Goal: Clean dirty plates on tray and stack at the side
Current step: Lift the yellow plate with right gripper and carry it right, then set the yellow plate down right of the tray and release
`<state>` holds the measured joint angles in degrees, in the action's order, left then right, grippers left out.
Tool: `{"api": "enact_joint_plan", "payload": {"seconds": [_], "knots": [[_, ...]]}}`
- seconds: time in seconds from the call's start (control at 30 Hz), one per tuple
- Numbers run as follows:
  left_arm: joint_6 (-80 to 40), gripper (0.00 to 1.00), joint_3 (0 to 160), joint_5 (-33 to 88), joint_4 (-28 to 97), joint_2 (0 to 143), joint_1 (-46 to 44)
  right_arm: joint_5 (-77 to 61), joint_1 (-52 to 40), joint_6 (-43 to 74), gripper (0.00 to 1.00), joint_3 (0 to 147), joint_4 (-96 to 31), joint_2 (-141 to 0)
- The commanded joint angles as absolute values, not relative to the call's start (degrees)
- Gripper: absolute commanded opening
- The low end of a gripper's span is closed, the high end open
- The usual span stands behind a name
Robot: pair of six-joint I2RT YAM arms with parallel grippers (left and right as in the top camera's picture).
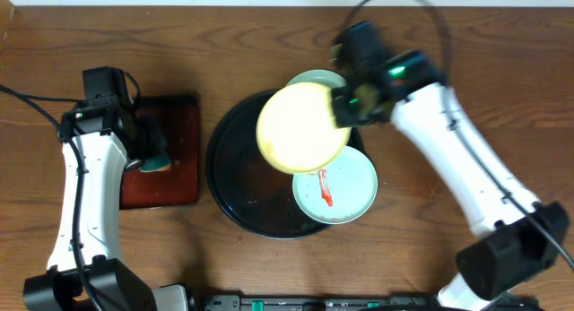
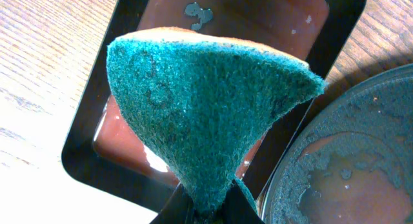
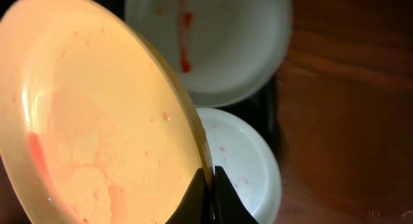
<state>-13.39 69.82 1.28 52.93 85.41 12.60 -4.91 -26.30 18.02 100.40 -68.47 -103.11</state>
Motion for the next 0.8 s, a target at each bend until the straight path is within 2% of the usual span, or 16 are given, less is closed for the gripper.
{"api": "enact_joint_plan", "payload": {"seconds": [0.0,0.2,0.37,0.57,0.77], "knots": [[-13.89,0.08,69.43,0.64,53.12,85.43,12.84,-17.08,-16.75,12.86,0.01,100.84,-70.63,-102.28],[-13.89,0.08,69.43,0.64,53.12,85.43,12.84,-13.47,-3.07,11.66,0.01,95.37,-70.41,-102.28],[-13.87,0.08,69.43,0.64,53.12,85.43,12.84,-13.56,5.61,11.75,0.01,85.17,-64.12,-102.28],[-13.87,0.08,69.43,0.64,53.12,85.43,12.84,-13.56,11.7,11.88,0.01,72.27,-53.08,-102.28],[-13.87,0.08,69.43,0.64,53.1,85.43,12.84,-12.84,13.61,11.49,0.01,65.23,-45.08,-102.28]]}}
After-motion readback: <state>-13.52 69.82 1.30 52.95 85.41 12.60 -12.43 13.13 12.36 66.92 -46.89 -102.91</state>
